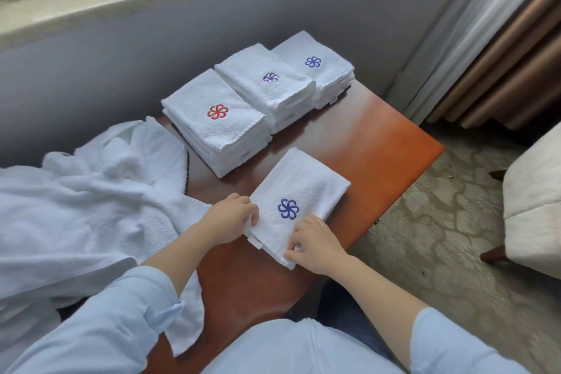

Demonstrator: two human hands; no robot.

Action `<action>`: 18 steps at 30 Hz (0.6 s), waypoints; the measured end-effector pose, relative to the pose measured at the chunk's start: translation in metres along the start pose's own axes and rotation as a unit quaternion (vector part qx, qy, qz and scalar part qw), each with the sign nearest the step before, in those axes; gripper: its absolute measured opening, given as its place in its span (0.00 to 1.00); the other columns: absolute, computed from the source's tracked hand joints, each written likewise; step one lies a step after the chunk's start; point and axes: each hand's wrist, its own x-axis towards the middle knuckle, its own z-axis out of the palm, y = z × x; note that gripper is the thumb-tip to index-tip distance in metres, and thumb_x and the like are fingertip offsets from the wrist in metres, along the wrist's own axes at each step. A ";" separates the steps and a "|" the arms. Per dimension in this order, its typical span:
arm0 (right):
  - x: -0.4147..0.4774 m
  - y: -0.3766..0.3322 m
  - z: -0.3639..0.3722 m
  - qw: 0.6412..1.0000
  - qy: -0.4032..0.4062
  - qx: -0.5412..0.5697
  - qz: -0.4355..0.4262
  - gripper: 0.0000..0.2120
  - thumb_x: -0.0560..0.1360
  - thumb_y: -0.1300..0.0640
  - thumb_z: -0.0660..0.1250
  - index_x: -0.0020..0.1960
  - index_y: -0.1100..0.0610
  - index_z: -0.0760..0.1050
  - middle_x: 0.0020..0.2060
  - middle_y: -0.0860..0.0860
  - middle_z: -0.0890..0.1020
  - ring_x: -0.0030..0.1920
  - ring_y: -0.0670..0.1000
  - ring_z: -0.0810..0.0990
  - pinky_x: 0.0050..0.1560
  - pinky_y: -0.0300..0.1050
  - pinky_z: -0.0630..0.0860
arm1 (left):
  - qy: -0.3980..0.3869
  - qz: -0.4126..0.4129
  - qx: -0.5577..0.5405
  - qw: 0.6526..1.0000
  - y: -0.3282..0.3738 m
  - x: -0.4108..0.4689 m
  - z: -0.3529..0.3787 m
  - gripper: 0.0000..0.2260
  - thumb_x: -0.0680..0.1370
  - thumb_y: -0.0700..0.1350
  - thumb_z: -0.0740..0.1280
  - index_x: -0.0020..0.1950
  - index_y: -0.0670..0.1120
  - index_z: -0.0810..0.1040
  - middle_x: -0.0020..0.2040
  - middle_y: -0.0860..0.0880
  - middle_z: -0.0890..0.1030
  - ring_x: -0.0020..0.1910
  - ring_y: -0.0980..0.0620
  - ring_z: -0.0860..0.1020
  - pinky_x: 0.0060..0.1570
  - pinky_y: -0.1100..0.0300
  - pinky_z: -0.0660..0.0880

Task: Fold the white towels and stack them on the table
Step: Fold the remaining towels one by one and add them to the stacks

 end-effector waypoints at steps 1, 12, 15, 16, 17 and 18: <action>-0.003 0.003 0.001 1.000 0.001 -0.013 0.003 0.09 0.72 0.46 0.67 0.39 0.48 0.83 0.39 0.44 0.75 0.50 0.47 0.68 0.64 0.40 0.63 | -0.016 -0.005 0.001 1.000 0.004 0.002 -0.001 0.14 0.76 0.37 0.57 0.47 0.54 0.77 0.45 0.57 0.73 0.51 0.53 0.69 0.49 0.53 0.74; -0.031 0.063 -0.037 0.995 -0.031 -0.025 0.091 0.06 0.71 0.55 0.65 0.44 0.45 0.77 0.47 0.42 0.70 0.62 0.45 0.67 0.78 0.54 0.41 | -0.147 0.006 -0.113 0.983 0.063 0.017 0.004 0.09 0.73 0.48 0.64 0.51 0.56 0.80 0.42 0.61 0.77 0.41 0.59 0.75 0.38 0.64 0.70; -0.035 0.078 -0.047 0.993 -0.036 -0.030 0.109 0.08 0.71 0.57 0.65 0.43 0.44 0.76 0.48 0.41 0.72 0.61 0.45 0.68 0.78 0.55 0.41 | -0.186 0.003 -0.166 0.968 0.079 0.023 0.002 0.11 0.73 0.48 0.64 0.53 0.55 0.81 0.44 0.60 0.80 0.44 0.60 0.78 0.41 0.66 0.72; -0.034 0.081 -0.050 0.992 -0.036 -0.028 0.119 0.07 0.71 0.57 0.65 0.42 0.44 0.76 0.48 0.41 0.73 0.60 0.46 0.69 0.78 0.56 0.42 | -0.196 -0.005 -0.191 0.962 0.083 0.025 0.001 0.10 0.73 0.49 0.65 0.53 0.55 0.81 0.44 0.59 0.81 0.43 0.60 0.80 0.42 0.66 0.73; -0.033 0.083 -0.052 0.991 -0.032 -0.026 0.127 0.07 0.71 0.57 0.65 0.42 0.45 0.77 0.46 0.41 0.74 0.57 0.46 0.71 0.78 0.56 0.43 | -0.195 -0.012 -0.209 0.958 0.086 0.027 0.000 0.08 0.74 0.49 0.66 0.52 0.55 0.81 0.42 0.58 0.83 0.41 0.60 0.82 0.42 0.65 0.74; -0.031 0.084 -0.054 0.991 -0.022 -0.031 0.130 0.06 0.72 0.56 0.65 0.42 0.46 0.77 0.44 0.41 0.75 0.55 0.46 0.71 0.78 0.56 0.46 | -0.174 -0.019 -0.211 0.962 0.089 0.030 -0.002 0.06 0.75 0.51 0.66 0.51 0.55 0.80 0.41 0.58 0.83 0.38 0.61 0.82 0.42 0.64 0.75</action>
